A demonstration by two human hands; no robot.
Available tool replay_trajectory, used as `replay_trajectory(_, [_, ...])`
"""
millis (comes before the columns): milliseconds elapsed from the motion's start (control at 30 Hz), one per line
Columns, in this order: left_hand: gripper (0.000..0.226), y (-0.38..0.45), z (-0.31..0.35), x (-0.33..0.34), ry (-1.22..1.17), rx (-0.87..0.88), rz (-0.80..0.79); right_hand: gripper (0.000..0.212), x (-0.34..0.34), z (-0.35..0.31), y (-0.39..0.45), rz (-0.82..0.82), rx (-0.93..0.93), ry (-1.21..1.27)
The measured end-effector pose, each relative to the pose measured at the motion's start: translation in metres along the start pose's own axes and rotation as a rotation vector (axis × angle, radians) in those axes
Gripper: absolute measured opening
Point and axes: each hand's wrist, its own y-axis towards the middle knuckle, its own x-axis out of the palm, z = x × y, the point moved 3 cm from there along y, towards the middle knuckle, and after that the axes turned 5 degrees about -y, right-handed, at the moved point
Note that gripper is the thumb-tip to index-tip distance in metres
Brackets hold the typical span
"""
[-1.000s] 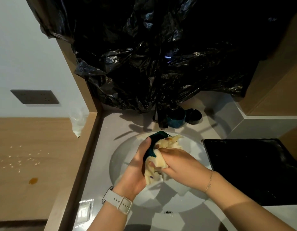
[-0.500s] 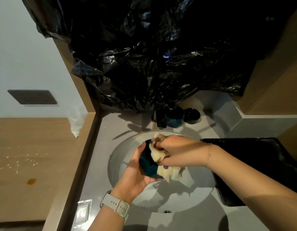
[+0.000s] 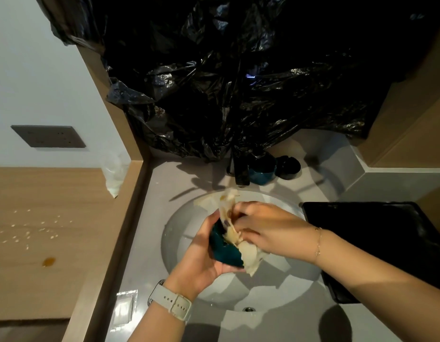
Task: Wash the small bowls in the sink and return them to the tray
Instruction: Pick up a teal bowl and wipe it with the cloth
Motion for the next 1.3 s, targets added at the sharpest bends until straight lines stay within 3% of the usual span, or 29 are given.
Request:
replay_trajectory(133, [0.058, -0.001, 0.001, -0.005, -0.035, -0.012, 0.008, 0.021, 0.003, 0.0, -0.008, -0.238, -0.094, 0.124])
replay_trajectory(267, [0.062, 0.0, 0.002, -0.009, 0.012, -0.056, 0.011, 0.009, 0.007, -0.007, -0.018, -0.243, -0.138, 0.243])
replay_trajectory(400, [0.064, -0.002, 0.002, -0.005, 0.129, -0.009, 0.022, 0.021, 0.005, -0.009, -0.015, -0.263, -0.123, 0.362])
replay_trajectory(600, [0.053, -0.001, -0.003, -0.002, 0.128, 0.08, 0.089, 0.033, 0.01, -0.004, -0.018, -0.234, -0.068, -0.026])
replay_trajectory(700, [0.046, 0.002, -0.006, -0.003, 0.061, 0.054, 0.122, 0.033, 0.007, -0.009, -0.028, -0.191, -0.116, 0.0])
replay_trajectory(900, [0.045, 0.0, -0.013, 0.0, 0.196, 0.074, 0.135, 0.028, 0.021, -0.014, -0.034, -0.152, -0.12, 0.093])
replay_trajectory(1000, [0.052, -0.003, -0.018, 0.001, 0.207, 0.071, 0.155, 0.04, 0.025, -0.018, -0.026, -0.131, -0.076, 0.064])
replay_trajectory(1133, [0.047, -0.006, -0.014, 0.0, 0.157, 0.133, 0.175, 0.078, 0.028, -0.017, -0.024, -0.064, -0.059, -0.186])
replay_trajectory(1200, [0.046, -0.005, -0.011, 0.0, 0.103, 0.142, 0.172, 0.075, 0.024, -0.016, -0.026, -0.043, -0.048, -0.229])
replay_trajectory(1300, [0.049, -0.005, -0.01, 0.0, 0.114, 0.124, 0.178, 0.049, 0.027, -0.013, -0.033, -0.013, -0.096, -0.179])
